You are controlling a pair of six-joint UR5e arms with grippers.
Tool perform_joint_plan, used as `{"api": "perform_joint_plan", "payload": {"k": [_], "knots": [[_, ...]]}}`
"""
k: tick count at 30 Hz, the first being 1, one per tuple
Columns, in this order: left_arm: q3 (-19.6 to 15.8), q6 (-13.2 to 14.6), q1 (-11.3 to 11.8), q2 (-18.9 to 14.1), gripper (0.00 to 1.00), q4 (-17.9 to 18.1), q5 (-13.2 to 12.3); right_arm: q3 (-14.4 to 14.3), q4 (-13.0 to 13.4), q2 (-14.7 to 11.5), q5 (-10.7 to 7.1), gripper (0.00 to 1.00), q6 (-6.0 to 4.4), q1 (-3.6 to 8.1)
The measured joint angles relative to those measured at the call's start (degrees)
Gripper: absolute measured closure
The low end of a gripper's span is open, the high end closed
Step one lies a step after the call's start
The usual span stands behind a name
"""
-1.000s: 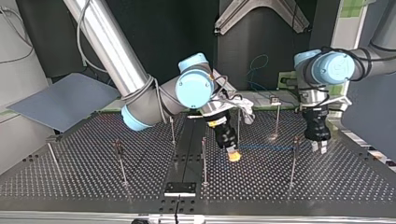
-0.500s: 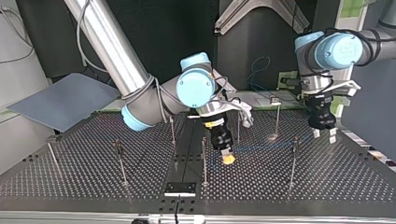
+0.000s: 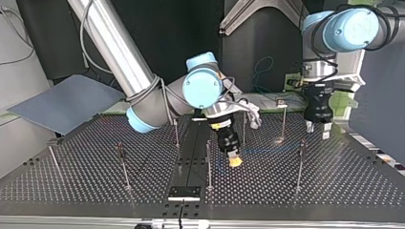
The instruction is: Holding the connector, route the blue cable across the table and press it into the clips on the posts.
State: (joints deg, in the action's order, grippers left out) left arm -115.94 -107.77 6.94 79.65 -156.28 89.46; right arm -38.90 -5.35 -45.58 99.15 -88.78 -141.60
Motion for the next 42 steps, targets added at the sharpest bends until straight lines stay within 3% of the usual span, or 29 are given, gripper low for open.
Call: {"api": "perform_joint_plan", "payload": {"k": [9,14,19,31,42], "knots": [[-0.1,1.1,-1.4,-3.2,0.0,-4.6,-1.9,0.0,-0.1,0.0,0.08,1.0,0.0,-0.06],[-0.1,1.4,-2.3,-2.0,0.0,-7.2,-3.4,0.0,0.0,0.0,0.09,1.0,0.0,-0.06],[-0.1,2.8,-2.9,-0.1,0.0,-9.3,-3.2,0.0,0.0,0.0,0.09,1.0,0.0,-0.05],[3.5,3.5,-5.0,-0.4,0.0,-7.2,-3.0,0.0,0.1,0.0,0.17,1.0,-0.01,-0.04],[7.9,4.8,-6.7,3.6,0.0,-6.2,-1.3,0.0,0.1,0.1,0.18,1.0,0.0,0.0]]}}
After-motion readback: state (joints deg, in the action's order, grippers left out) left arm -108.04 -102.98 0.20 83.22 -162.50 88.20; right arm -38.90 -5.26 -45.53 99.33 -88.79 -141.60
